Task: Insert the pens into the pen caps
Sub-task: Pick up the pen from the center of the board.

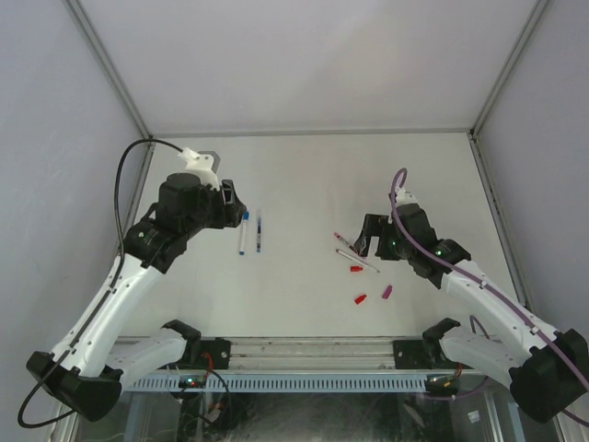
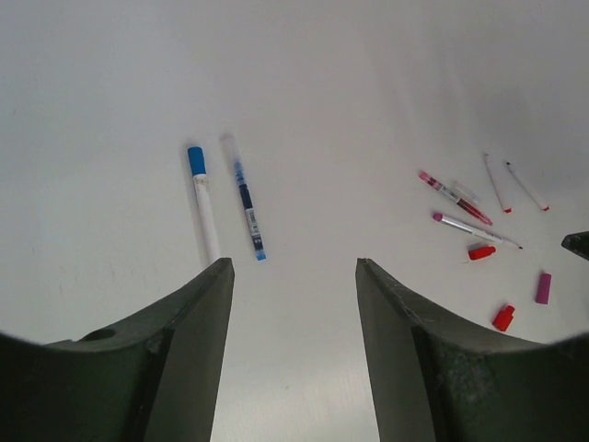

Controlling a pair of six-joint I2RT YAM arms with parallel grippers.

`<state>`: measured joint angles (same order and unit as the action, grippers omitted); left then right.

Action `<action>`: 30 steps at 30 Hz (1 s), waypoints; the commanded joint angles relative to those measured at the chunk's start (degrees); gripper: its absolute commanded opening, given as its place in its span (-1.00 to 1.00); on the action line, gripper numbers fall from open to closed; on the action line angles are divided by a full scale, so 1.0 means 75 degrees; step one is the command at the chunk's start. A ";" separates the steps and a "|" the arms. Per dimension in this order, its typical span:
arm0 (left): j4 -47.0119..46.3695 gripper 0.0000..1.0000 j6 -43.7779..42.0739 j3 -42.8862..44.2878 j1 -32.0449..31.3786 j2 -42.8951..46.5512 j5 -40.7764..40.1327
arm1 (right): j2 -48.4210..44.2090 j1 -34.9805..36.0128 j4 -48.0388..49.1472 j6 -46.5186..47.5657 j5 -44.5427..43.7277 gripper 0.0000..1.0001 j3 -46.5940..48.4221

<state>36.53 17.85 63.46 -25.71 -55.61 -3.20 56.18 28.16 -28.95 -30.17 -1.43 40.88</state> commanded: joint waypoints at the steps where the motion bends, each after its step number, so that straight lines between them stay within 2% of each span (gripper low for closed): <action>1: -0.0283 0.28 0.0115 0.0003 0.0101 -0.0143 0.0069 | -0.0170 -0.0075 0.0464 0.0066 -0.0446 0.89 0.0325; 8: -0.0195 0.83 0.0063 0.0024 0.0302 0.0055 -0.0312 | -0.0969 -0.0075 0.0530 0.0147 -0.0690 0.94 0.0326; 14: 0.0430 0.86 0.0647 0.0509 0.0300 -0.0128 -0.1549 | -0.1543 -0.0065 0.0374 0.0115 -0.0983 1.00 0.0309; 25: 0.0278 0.98 0.0316 0.0282 0.0312 0.0072 -0.1688 | -0.1274 -0.0175 0.0035 0.0437 -0.0963 1.00 0.0318; 30: 0.1104 1.00 -0.0031 0.0833 0.0312 -0.0473 -0.1879 | -0.0544 -0.0227 -0.0544 0.0895 -0.0547 0.99 0.0812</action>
<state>41.85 20.62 64.27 -23.68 -57.06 -15.09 48.71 27.09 -31.07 -27.40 -7.40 41.80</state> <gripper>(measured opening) 0.998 0.997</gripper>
